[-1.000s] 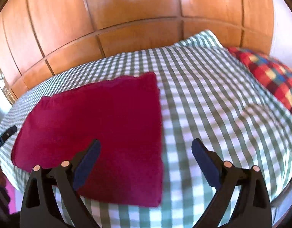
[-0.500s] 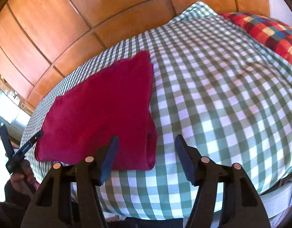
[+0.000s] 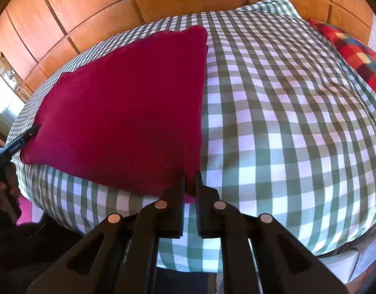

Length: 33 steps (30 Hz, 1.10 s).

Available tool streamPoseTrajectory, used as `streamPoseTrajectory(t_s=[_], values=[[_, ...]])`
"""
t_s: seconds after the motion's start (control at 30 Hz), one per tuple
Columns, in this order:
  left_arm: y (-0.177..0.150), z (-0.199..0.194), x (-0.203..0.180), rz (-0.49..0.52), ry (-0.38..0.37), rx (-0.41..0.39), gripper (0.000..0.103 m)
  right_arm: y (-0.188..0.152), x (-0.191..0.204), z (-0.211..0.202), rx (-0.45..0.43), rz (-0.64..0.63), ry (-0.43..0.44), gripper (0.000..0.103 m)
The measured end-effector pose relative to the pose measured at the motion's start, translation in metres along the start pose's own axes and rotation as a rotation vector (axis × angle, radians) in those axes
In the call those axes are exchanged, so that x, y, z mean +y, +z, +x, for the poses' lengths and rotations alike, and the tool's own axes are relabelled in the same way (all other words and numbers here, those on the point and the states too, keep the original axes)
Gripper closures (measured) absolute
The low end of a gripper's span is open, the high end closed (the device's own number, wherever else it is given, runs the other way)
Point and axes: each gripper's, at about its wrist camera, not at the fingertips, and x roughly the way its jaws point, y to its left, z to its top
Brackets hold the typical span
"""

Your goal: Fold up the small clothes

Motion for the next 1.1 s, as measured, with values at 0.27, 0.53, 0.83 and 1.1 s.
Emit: streamPoseTrajectory(t_s=[0.27, 0.53, 0.83, 1.1], values=[[0.014, -0.005, 0.001, -0.03, -0.057, -0.047, 0.051, 0.058, -0.001, -0.028, -0.145, 0.017, -0.019, 0.051], [0.029, 0.005, -0.011, 0.013, -0.062, -0.065, 0.051, 0.144, 0.045, 0.042, -0.103, -0.074, -0.049, 0.051], [0.049, 0.047, 0.019, -0.099, 0.022, 0.004, 0.051, 0.175, 0.065, 0.102, -0.063, -0.171, -0.207, 0.101], [0.047, 0.067, 0.026, -0.128, 0.085, 0.003, 0.051, 0.165, 0.048, 0.123, -0.11, -0.085, -0.236, 0.1]])
